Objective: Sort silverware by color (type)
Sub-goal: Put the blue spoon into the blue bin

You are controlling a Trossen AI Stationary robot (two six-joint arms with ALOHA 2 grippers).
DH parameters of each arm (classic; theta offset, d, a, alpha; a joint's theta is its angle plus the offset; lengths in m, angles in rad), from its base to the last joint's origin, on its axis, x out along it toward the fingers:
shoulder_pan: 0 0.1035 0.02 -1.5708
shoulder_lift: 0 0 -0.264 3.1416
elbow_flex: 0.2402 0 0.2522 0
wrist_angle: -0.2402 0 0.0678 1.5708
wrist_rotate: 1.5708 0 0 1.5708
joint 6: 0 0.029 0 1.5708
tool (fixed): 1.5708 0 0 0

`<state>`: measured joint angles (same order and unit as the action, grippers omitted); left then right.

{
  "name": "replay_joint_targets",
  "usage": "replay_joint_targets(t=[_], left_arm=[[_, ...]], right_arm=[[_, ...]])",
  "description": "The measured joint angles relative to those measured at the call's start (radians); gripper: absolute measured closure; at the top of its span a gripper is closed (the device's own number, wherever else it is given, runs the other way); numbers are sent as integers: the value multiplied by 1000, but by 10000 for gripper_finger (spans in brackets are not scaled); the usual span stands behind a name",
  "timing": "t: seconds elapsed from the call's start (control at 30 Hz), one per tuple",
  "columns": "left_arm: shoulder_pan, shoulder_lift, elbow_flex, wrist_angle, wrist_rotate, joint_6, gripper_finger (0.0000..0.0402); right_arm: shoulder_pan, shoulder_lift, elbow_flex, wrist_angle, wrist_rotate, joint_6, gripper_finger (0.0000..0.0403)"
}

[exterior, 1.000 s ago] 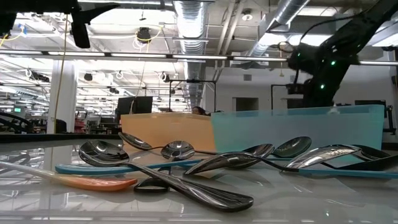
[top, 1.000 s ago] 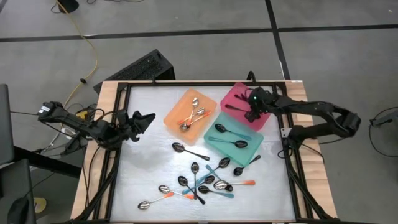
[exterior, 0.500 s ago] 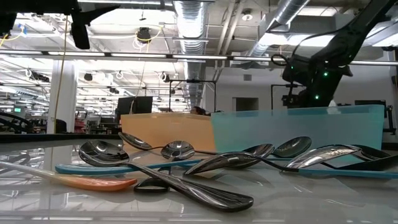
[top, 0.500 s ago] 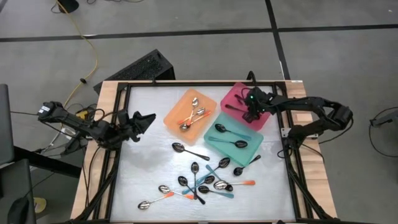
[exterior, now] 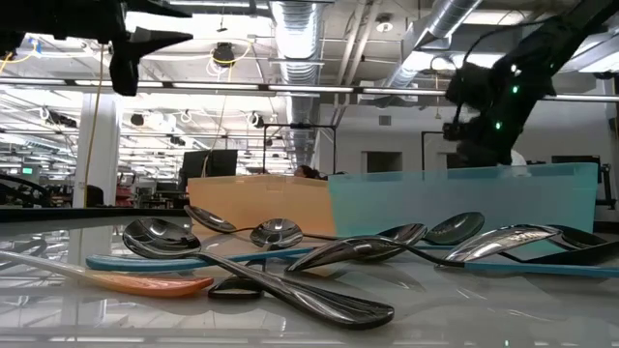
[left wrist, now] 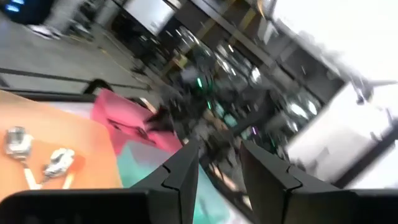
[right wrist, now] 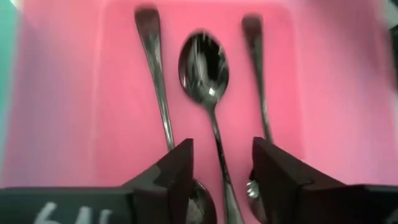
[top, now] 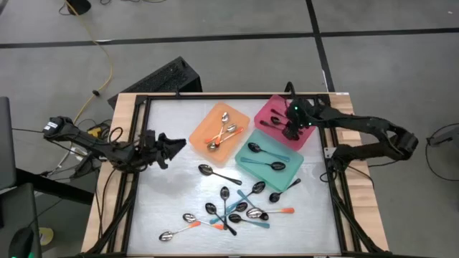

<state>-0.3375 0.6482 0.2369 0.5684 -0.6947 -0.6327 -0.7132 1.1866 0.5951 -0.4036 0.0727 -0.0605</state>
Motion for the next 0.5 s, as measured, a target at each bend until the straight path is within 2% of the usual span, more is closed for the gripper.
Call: replay_joint_targets(t=[0.23, 0.5], left_arm=[[-1, 95, 126, -191, 184, 36, 298], [-49, 289, 392, -641, 526, 12, 299]], right_arm=[[6, -141, 104, -129, -1, 29, 202], [19, -303, 144, -180, -80, 146, 207]])
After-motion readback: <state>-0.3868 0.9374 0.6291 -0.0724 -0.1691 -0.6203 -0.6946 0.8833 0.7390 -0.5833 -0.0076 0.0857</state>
